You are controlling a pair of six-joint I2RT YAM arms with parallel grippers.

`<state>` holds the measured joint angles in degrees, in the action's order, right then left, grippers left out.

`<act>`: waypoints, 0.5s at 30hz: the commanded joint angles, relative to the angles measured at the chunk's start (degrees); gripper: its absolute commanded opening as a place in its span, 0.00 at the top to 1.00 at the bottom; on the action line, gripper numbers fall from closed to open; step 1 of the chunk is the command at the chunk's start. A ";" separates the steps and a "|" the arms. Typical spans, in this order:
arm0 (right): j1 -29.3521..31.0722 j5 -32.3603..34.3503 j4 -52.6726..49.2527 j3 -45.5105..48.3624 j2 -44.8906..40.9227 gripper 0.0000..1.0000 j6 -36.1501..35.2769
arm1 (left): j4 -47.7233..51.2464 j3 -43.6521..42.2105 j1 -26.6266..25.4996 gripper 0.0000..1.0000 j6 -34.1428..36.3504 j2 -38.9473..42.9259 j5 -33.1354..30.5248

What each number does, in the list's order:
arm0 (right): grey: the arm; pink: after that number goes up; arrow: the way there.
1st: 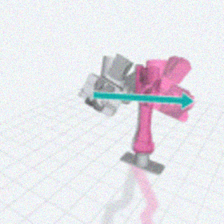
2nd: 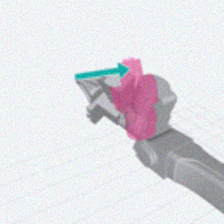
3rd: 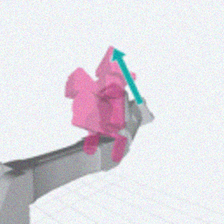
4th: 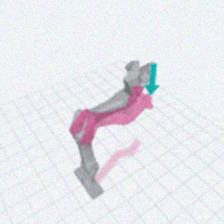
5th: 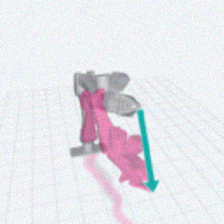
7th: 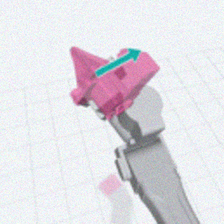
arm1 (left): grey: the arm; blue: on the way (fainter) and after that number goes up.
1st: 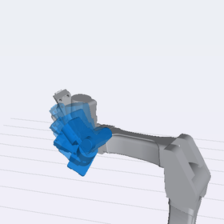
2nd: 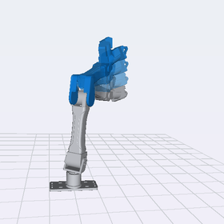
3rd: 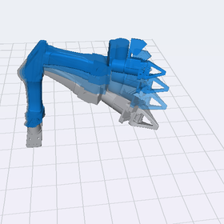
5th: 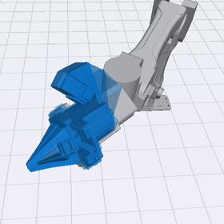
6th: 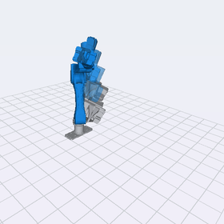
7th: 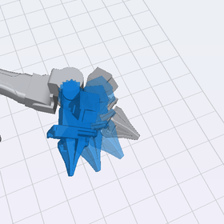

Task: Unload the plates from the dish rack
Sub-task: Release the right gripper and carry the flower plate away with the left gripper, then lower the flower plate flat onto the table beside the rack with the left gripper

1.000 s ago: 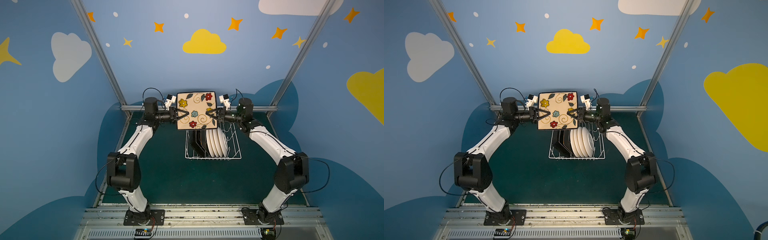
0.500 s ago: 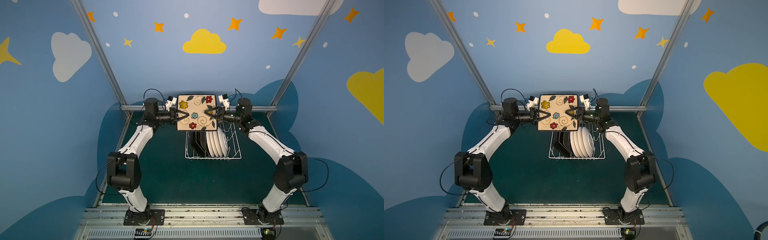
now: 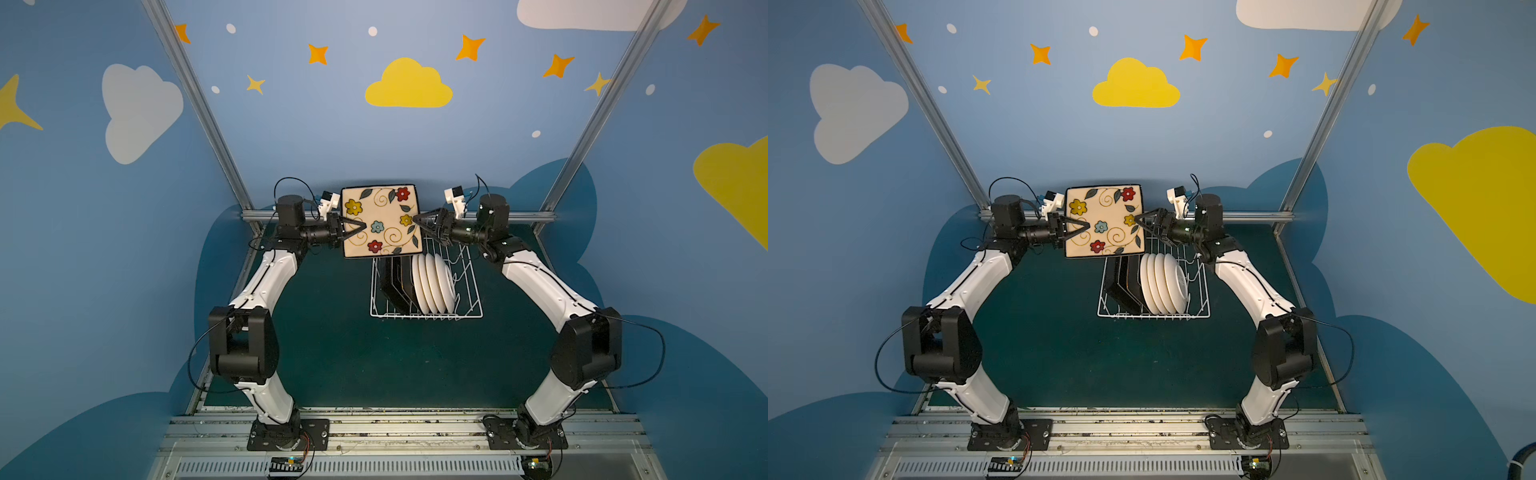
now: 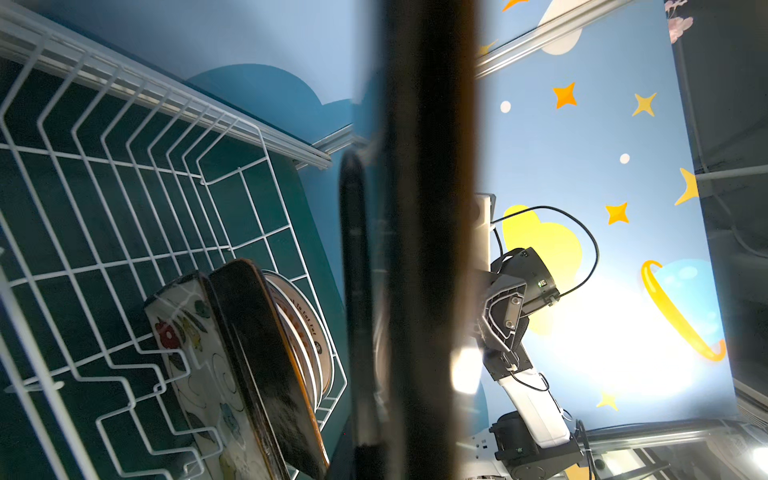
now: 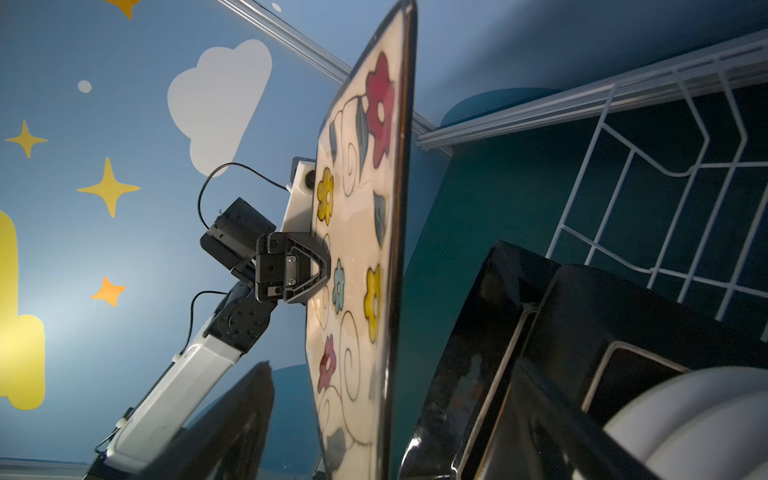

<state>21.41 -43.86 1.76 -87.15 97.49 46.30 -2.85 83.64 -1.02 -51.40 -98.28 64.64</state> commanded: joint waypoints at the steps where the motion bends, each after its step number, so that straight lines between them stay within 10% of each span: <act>1: -0.53 2.23 -4.09 -2.28 -3.20 0.11 -5.04 | 2.20 5.25 2.25 0.97 5.11 5.55 3.39; 15: 3.31 15.43 -23.68 -1.56 -11.82 0.11 -33.56 | 32.85 12.97 16.09 0.97 28.86 7.23 -1.01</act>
<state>22.94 -33.74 -17.02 -88.25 88.16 22.35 25.32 93.54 13.98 -30.52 -93.82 62.61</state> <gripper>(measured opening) 0.894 0.137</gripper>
